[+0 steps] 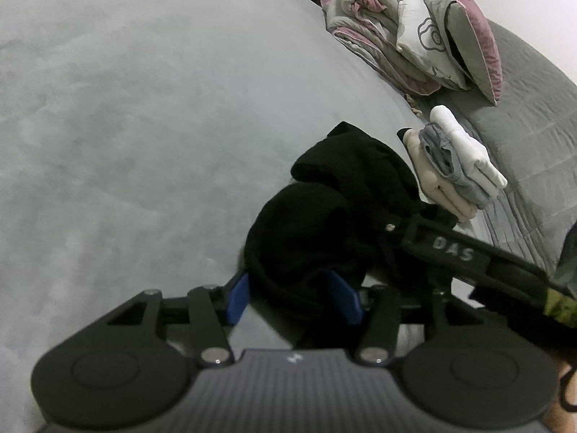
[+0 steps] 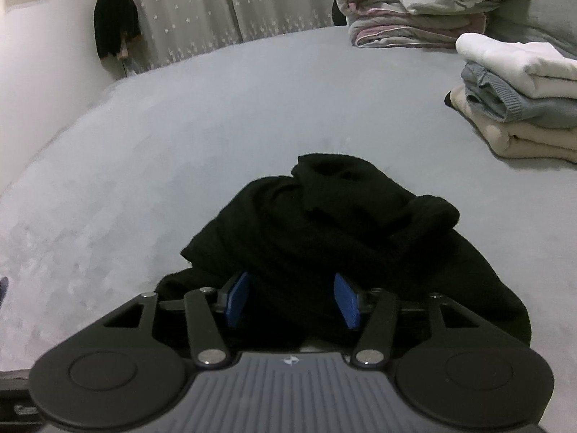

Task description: Fold clothes

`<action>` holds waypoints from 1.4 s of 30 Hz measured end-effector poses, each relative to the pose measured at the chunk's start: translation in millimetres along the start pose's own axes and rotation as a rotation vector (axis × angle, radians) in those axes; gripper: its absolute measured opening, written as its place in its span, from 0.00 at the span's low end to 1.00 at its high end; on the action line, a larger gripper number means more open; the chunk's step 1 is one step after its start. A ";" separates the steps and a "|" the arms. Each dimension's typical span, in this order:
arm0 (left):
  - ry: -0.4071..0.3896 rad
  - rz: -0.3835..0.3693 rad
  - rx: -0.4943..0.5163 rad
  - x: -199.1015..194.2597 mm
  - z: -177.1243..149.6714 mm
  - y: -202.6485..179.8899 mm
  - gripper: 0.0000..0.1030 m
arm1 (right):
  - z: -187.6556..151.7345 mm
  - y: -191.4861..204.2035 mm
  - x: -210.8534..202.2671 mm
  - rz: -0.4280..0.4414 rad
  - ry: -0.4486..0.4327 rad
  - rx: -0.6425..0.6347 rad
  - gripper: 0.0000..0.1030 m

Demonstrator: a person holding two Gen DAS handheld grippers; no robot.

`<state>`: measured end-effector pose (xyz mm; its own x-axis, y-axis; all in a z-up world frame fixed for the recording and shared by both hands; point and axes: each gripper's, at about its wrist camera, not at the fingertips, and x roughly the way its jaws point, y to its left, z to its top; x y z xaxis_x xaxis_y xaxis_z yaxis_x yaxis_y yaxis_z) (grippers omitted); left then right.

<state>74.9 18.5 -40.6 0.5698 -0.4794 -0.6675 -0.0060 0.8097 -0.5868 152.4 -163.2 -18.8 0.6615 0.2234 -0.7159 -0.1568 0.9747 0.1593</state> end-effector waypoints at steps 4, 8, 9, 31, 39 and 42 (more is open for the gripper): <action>0.000 -0.003 0.003 0.5 -0.1 -1.8 0.56 | 0.0 0.4 1.9 -0.026 -0.004 -0.024 0.32; -0.005 0.009 0.004 0.2 -1.3 -4.9 0.56 | 1.7 -4.3 -2.8 -0.034 -0.024 -0.015 0.14; -0.006 0.012 0.003 0.2 -1.7 -5.2 0.56 | 2.2 -6.7 -4.2 -0.034 -0.028 -0.008 0.10; -0.032 0.013 0.085 6.6 -10.7 -22.7 0.88 | -9.7 -121.2 -57.4 -0.211 -0.084 0.161 0.05; -0.055 0.056 0.167 11.9 -17.3 -38.3 0.92 | -16.7 -157.9 -71.9 -0.276 -0.070 0.200 0.05; -0.061 0.080 0.206 12.4 -19.8 -42.2 0.89 | -18.7 -165.5 -67.7 -0.364 -0.029 0.175 0.05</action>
<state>66.0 -28.3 -33.2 0.6225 -0.3945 -0.6759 0.1111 0.8994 -0.4227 119.8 -339.7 -9.4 0.6718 -0.1389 -0.7276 0.2169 0.9761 0.0139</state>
